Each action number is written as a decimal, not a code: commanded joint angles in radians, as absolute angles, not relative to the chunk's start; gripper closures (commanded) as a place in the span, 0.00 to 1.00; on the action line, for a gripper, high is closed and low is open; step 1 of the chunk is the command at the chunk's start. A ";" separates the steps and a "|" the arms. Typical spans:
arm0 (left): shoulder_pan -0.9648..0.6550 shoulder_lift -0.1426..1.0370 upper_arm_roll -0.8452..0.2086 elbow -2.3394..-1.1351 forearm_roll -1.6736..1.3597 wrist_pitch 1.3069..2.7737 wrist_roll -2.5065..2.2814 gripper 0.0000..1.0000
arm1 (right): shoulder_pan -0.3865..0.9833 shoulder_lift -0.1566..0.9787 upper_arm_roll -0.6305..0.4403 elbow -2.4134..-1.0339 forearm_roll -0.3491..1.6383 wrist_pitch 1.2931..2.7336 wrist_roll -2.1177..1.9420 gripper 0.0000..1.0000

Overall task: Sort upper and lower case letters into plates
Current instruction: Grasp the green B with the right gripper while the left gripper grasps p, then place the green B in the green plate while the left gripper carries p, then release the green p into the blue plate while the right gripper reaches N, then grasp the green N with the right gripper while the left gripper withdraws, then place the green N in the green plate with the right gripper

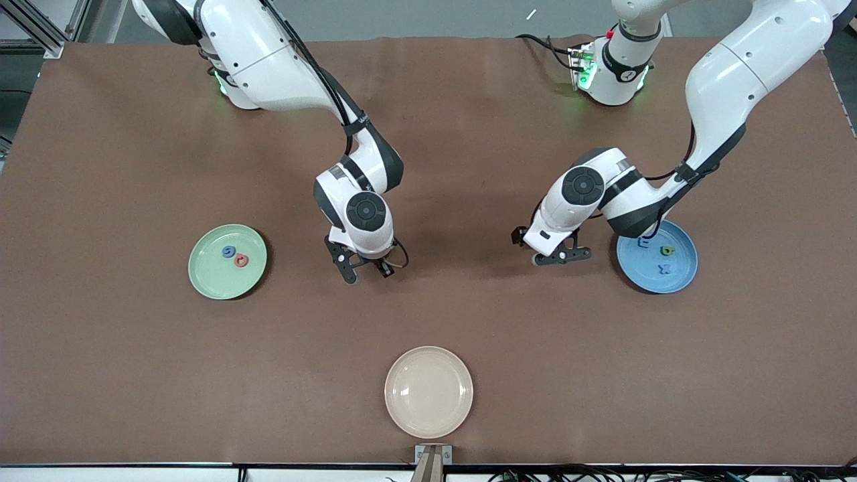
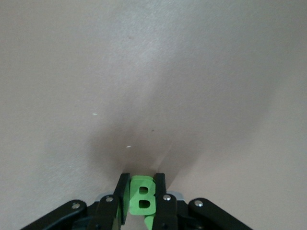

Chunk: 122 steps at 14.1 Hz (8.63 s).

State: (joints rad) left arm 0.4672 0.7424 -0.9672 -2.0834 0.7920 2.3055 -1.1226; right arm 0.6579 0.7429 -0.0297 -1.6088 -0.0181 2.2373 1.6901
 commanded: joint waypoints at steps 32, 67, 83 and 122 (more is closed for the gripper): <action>0.465 0.707 -0.934 -2.155 0.795 2.290 -1.157 0.87 | 0.161 0.388 -0.034 -2.151 -0.002 2.310 1.051 1.00; 0.948 0.732 -0.973 -2.046 0.833 2.247 -0.535 0.14 | 0.465 0.429 -0.023 -1.750 0.110 2.024 1.460 0.00; 0.896 0.723 -0.980 -1.921 0.795 2.185 -0.535 0.01 | 0.713 0.679 -0.025 -1.674 -0.064 2.396 1.437 0.00; 0.046 -0.049 -0.071 -1.671 -0.034 1.707 -0.086 0.01 | 0.674 0.629 -0.011 -1.789 0.011 2.329 1.141 1.00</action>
